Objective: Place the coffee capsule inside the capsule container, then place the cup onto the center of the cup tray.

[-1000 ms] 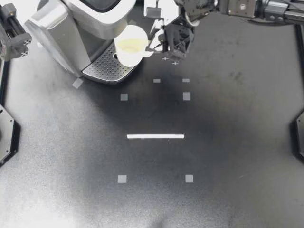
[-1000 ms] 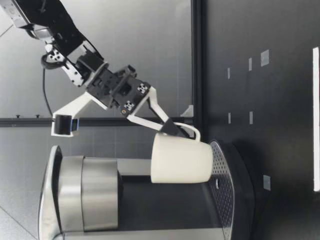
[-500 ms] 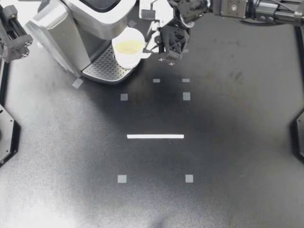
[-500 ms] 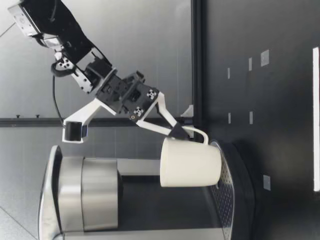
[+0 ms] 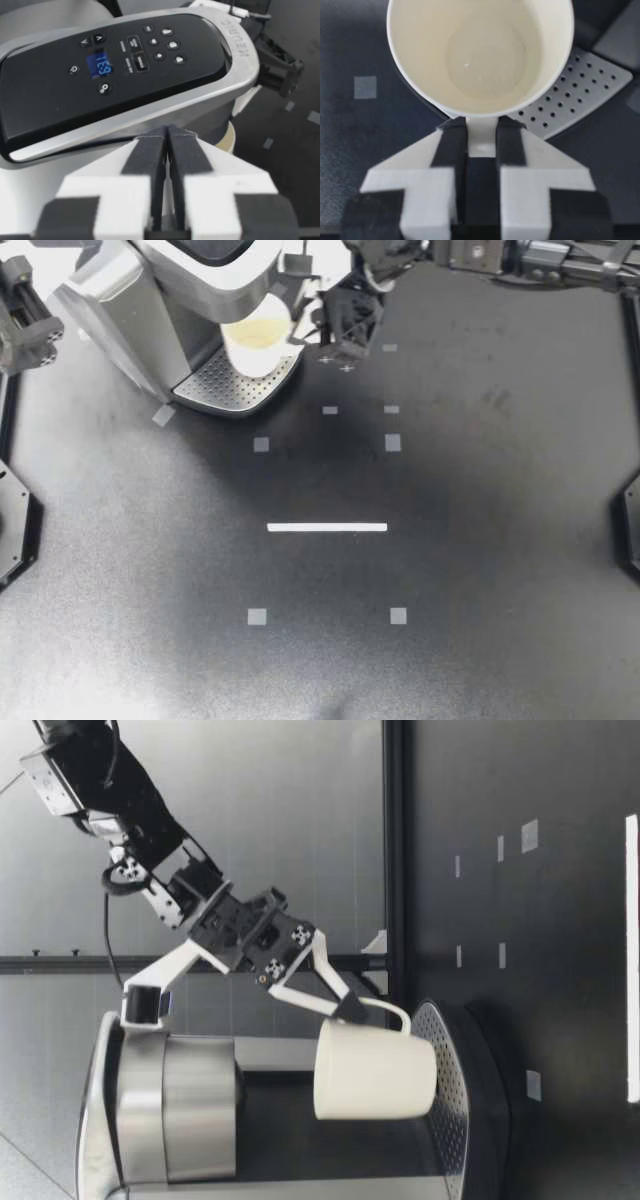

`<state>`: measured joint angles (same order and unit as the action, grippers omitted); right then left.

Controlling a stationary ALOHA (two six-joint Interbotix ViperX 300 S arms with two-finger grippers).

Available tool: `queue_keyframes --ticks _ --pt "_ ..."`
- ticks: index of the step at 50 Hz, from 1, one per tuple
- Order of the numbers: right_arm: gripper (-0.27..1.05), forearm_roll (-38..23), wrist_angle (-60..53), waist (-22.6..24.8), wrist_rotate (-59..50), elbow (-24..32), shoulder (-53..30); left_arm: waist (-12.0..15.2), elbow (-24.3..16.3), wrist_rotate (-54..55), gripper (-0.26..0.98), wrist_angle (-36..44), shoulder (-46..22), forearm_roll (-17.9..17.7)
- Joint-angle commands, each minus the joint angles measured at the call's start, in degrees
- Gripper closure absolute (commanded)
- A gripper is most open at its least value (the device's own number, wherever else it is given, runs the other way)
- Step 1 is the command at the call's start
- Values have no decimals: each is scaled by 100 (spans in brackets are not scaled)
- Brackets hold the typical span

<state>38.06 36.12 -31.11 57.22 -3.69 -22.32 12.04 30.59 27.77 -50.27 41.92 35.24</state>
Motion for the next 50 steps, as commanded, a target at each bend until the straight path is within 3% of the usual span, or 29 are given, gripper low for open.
queue_keyframes --ticks 1,16,20,34,50 --pt "73 9 53 44 -9 229 79 -9 -53 18 62 18 79 26" --pt "70 0 141 44 -18 290 79 -9 -18 18 62 26 114 26" --pt "62 9 132 44 -26 290 88 -9 -26 26 62 26 114 26" --pt "15 -9 141 44 -132 290 149 0 -62 88 62 44 114 35" --pt "16 -62 105 35 -141 -123 545 -9 -62 88 62 255 70 35"
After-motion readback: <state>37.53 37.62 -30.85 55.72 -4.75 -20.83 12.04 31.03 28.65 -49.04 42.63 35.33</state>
